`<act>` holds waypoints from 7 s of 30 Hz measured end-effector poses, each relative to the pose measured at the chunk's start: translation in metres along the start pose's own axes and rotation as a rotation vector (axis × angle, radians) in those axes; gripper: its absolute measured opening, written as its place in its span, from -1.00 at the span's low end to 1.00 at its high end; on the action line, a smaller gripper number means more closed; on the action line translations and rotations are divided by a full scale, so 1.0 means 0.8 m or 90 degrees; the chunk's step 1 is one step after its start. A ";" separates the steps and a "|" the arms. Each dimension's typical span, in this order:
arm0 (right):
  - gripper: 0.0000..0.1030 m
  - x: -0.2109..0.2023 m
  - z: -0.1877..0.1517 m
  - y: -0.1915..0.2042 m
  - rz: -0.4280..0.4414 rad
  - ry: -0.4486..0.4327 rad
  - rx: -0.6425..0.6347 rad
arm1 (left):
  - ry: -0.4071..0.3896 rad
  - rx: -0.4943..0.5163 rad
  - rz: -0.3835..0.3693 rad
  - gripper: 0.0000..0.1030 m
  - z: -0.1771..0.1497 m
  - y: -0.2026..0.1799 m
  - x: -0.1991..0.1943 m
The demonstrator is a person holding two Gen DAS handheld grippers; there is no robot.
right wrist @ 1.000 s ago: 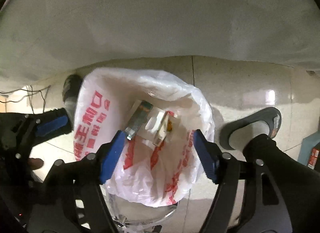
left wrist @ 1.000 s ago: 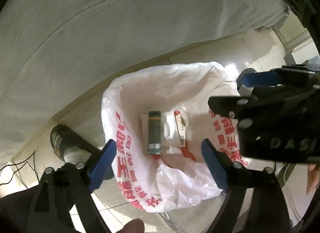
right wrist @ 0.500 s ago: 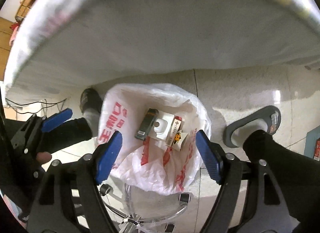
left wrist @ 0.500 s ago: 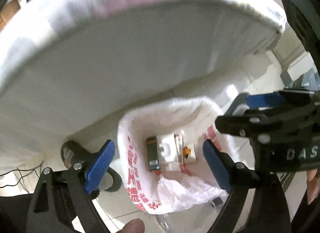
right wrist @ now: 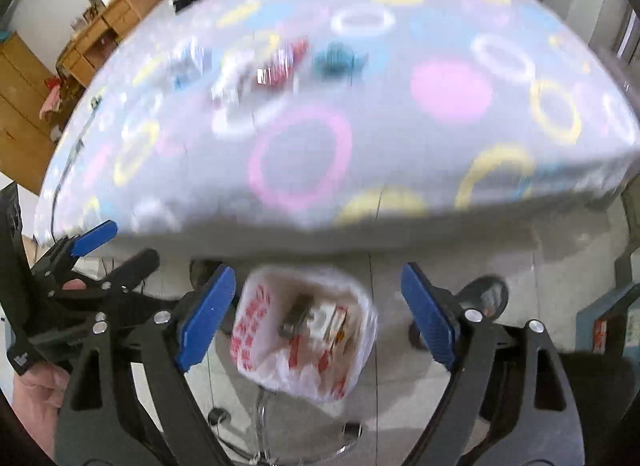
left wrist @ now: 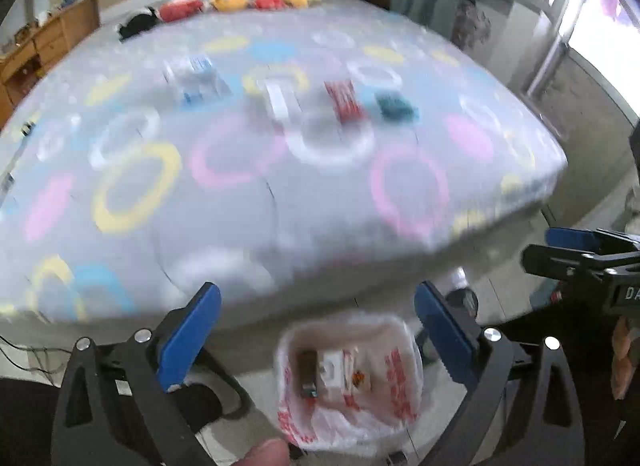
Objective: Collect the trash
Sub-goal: 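Move both tools back over the bed toward the remaining items, then grasp the white wrapped bar with the left tool while the right tool grasps the blue snack packet, then lift the bar and packet and carry both to the trash bag, then open both tools over the trash bag, dropping bar and packet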
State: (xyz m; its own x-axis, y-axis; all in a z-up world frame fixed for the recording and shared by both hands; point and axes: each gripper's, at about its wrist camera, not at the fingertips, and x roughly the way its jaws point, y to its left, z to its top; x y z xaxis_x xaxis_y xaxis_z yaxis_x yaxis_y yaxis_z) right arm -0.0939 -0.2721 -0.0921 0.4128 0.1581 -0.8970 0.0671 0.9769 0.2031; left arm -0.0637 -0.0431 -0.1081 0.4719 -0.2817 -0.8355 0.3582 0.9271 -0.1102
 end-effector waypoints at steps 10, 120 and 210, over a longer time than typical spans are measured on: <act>0.68 -0.023 0.141 -0.001 -0.045 -0.073 0.006 | -0.028 -0.024 0.047 0.84 0.134 0.040 0.018; -0.45 0.078 0.164 0.014 -0.105 -0.025 -0.046 | -0.004 0.017 0.063 -0.28 0.162 0.018 0.070; 0.34 0.281 -0.141 0.014 -0.084 0.243 -0.052 | 0.307 0.178 -0.021 0.25 -0.194 -0.049 0.245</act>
State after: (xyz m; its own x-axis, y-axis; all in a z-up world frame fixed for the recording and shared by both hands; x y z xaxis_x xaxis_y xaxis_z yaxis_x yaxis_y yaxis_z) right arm -0.1024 -0.2098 -0.3358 0.0379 0.0575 -0.9976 0.0190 0.9981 0.0583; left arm -0.1104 -0.0963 -0.3507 0.0585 -0.1041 -0.9928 0.5981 0.7999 -0.0486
